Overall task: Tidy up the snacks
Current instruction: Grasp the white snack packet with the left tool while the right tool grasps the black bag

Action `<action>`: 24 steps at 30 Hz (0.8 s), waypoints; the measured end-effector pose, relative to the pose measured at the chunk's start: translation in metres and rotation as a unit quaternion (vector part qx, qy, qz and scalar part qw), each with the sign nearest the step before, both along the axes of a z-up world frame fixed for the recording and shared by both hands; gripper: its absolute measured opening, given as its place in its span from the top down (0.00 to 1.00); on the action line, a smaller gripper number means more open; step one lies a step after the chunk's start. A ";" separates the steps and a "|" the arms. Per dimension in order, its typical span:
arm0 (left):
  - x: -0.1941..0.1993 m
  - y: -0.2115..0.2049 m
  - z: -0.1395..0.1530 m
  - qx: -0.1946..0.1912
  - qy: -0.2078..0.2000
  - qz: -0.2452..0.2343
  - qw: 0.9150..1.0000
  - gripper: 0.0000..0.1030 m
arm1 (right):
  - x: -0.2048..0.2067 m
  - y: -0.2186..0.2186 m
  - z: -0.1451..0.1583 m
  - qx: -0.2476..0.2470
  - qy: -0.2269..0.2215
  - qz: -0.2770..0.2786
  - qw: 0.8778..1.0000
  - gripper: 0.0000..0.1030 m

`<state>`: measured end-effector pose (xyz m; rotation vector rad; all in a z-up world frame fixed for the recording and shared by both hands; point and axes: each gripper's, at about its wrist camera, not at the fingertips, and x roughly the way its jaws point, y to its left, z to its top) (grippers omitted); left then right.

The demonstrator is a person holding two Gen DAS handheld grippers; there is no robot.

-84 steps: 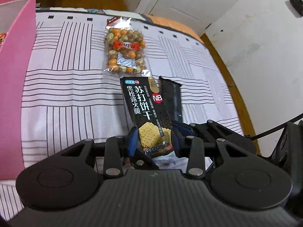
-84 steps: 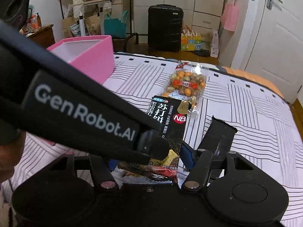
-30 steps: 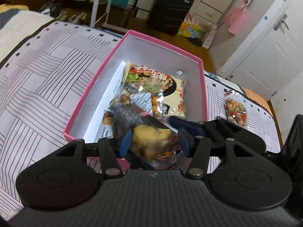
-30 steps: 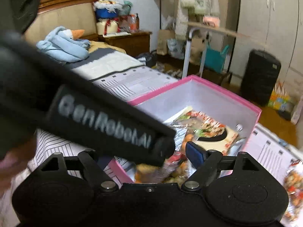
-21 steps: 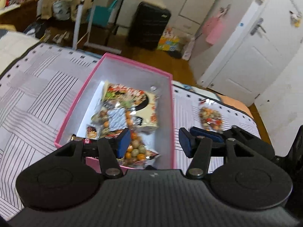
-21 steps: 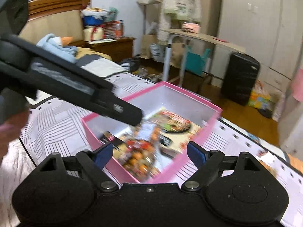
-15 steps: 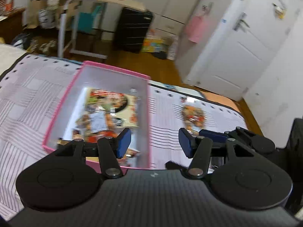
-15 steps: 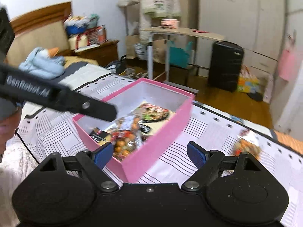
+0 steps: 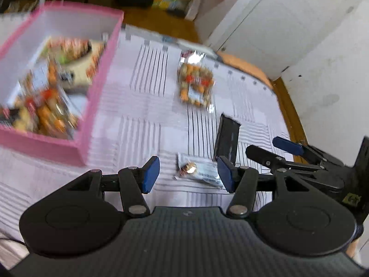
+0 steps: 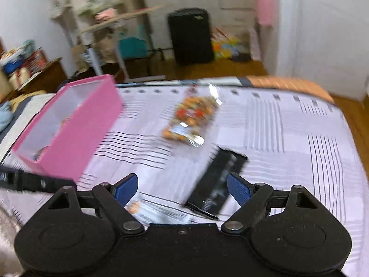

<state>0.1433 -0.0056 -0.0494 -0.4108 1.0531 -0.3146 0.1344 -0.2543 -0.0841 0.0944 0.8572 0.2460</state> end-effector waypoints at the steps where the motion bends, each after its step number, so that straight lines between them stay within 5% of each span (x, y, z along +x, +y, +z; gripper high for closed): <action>1: 0.003 -0.007 -0.009 0.000 0.013 0.004 1.000 0.47 | 0.002 -0.004 -0.009 0.006 0.004 -0.008 1.000 0.15; 10: 0.017 -0.042 -0.085 -0.046 0.119 0.084 0.988 0.47 | 0.024 -0.021 -0.070 0.053 0.004 -0.060 0.997 0.15; 15: 0.017 -0.052 -0.101 -0.092 0.109 0.135 0.980 0.47 | 0.033 -0.019 -0.084 0.053 -0.009 -0.054 0.997 0.15; 24: 0.021 -0.077 -0.114 -0.067 0.081 0.182 0.978 0.48 | 0.045 -0.017 -0.103 0.043 -0.032 -0.046 0.998 0.18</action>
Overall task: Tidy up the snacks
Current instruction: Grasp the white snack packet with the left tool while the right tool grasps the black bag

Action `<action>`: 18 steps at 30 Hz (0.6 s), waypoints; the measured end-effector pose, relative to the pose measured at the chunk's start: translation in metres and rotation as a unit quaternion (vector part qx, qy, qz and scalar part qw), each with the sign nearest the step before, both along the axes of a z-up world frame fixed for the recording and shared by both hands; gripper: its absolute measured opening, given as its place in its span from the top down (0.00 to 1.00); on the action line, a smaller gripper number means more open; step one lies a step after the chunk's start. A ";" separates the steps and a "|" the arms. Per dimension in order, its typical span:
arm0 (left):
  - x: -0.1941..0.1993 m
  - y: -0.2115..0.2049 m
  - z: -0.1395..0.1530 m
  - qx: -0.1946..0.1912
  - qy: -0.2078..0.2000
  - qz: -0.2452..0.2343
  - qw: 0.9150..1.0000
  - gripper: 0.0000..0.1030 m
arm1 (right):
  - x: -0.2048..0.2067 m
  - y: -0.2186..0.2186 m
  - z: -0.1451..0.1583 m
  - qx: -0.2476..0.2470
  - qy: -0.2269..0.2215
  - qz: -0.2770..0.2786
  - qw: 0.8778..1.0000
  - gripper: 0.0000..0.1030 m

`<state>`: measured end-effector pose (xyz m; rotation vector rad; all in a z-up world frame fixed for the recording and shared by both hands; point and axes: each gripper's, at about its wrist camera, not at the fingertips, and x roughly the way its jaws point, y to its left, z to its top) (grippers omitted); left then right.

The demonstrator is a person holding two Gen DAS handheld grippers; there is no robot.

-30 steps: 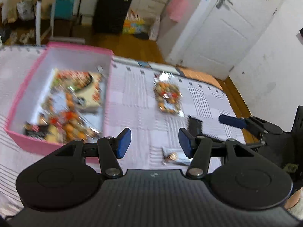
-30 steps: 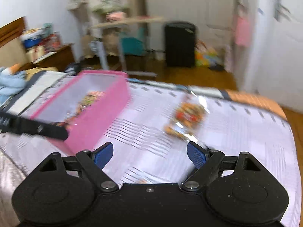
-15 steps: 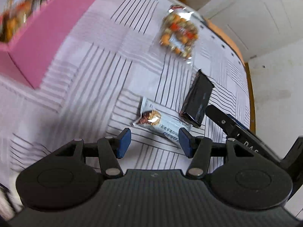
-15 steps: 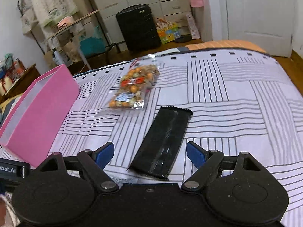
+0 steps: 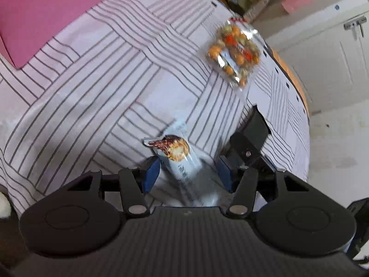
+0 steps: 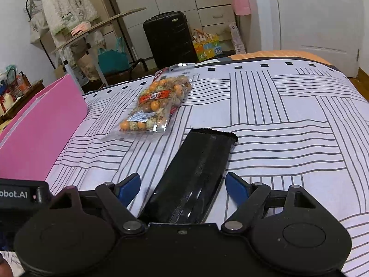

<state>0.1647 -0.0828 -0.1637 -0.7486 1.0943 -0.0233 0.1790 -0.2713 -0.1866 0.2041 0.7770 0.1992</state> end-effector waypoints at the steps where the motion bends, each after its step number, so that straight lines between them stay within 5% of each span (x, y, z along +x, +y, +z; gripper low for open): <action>1: 0.000 -0.002 0.001 0.009 -0.007 0.001 1.000 0.49 | 0.000 0.000 -0.001 -0.006 -0.004 0.002 1.000 0.18; 6: -0.001 -0.012 0.004 0.075 -0.047 -0.036 0.995 0.61 | -0.012 0.015 -0.002 -0.110 -0.027 0.045 0.993 0.38; 13: -0.003 -0.020 0.007 0.130 -0.065 -0.085 0.986 0.68 | -0.014 0.010 -0.006 -0.093 -0.018 0.024 0.995 0.27; 18: -0.003 -0.022 0.007 0.139 -0.069 -0.102 0.983 0.71 | -0.022 0.023 -0.006 -0.127 -0.038 0.022 0.991 0.42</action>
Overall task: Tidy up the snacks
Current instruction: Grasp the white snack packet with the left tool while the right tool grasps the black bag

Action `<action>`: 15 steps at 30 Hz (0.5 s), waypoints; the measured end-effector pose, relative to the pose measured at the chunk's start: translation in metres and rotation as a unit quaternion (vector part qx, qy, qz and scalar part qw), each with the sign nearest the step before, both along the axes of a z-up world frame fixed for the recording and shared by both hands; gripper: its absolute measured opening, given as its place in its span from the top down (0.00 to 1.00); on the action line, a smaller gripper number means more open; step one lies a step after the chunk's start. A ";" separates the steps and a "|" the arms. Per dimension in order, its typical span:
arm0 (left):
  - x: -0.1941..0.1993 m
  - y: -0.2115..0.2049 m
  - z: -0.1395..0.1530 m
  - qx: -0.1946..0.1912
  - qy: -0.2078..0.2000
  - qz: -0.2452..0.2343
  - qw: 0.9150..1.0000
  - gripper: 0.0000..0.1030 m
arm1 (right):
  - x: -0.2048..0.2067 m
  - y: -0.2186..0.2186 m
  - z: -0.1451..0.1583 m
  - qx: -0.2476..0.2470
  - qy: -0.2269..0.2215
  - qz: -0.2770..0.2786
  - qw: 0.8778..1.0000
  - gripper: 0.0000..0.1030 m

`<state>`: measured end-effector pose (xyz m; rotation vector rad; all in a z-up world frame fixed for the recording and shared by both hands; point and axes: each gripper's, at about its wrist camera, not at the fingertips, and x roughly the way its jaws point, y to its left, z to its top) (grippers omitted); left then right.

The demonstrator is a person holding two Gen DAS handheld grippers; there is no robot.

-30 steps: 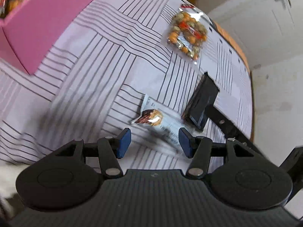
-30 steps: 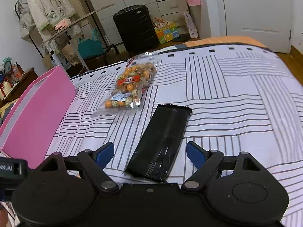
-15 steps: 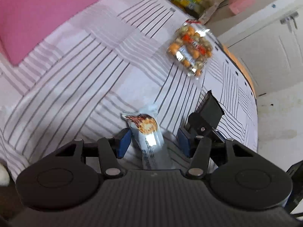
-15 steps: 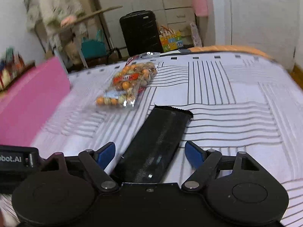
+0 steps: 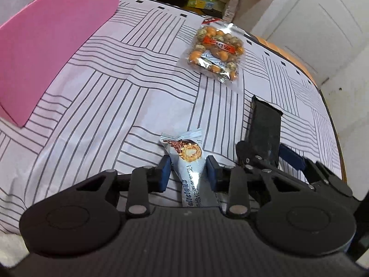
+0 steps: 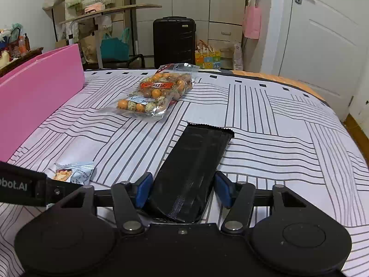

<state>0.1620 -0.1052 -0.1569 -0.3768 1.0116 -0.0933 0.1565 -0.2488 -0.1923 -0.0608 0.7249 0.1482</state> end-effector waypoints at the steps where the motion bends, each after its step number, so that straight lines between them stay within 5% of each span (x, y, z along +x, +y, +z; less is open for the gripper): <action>1: 0.000 -0.001 0.001 0.006 0.001 -0.012 1.000 0.72 | -0.001 0.000 0.001 0.002 0.003 -0.005 1.000 0.42; 15: -0.016 0.035 0.028 0.016 -0.014 -0.034 0.999 0.72 | -0.037 -0.006 0.028 0.059 0.037 -0.020 0.997 0.45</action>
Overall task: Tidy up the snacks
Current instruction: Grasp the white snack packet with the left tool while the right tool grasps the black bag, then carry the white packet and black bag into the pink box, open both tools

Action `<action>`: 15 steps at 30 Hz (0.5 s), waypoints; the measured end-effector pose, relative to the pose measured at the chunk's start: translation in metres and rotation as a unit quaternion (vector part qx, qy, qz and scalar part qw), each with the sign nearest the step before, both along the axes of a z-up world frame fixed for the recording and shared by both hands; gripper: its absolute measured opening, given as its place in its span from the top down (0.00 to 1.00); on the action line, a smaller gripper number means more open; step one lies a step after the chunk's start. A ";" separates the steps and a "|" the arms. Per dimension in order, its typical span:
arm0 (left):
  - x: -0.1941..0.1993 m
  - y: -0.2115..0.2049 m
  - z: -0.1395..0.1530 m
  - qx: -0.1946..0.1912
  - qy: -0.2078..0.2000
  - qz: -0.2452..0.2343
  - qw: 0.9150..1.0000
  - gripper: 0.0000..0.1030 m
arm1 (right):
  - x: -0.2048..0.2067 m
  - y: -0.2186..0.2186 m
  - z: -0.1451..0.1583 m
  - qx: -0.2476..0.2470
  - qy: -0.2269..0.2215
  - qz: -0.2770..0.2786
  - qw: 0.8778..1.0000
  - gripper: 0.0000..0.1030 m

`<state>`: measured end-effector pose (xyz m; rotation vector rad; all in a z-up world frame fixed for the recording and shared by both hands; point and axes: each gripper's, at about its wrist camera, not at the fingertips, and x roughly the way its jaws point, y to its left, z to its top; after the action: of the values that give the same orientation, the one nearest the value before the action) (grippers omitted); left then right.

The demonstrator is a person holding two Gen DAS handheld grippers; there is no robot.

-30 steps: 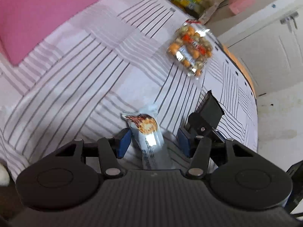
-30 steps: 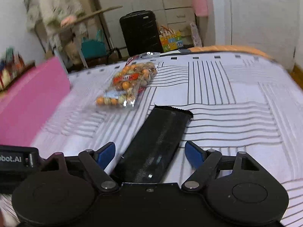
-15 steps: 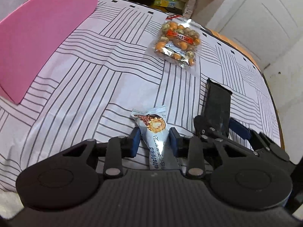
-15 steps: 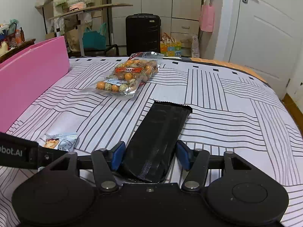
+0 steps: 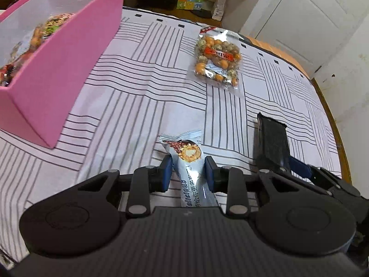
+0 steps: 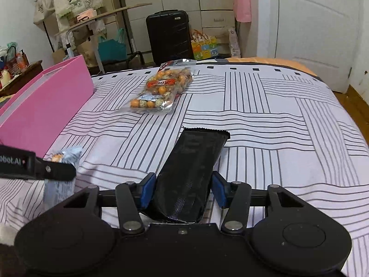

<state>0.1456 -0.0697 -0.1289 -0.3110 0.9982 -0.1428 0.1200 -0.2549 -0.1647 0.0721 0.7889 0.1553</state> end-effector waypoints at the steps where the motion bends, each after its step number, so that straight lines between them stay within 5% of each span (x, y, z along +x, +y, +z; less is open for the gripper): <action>1: -0.002 0.003 0.003 0.000 -0.001 0.000 1.000 0.72 | -0.003 0.001 0.003 -0.001 -0.002 0.002 1.000 0.45; 15: -0.042 0.051 0.040 0.019 0.016 -0.007 1.000 0.72 | -0.042 0.034 0.084 0.016 0.018 0.114 0.993 0.45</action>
<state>0.1035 -0.0190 -0.0889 -0.2727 1.0328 -0.1319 0.0784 -0.2207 -0.0810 0.0142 0.8289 0.3837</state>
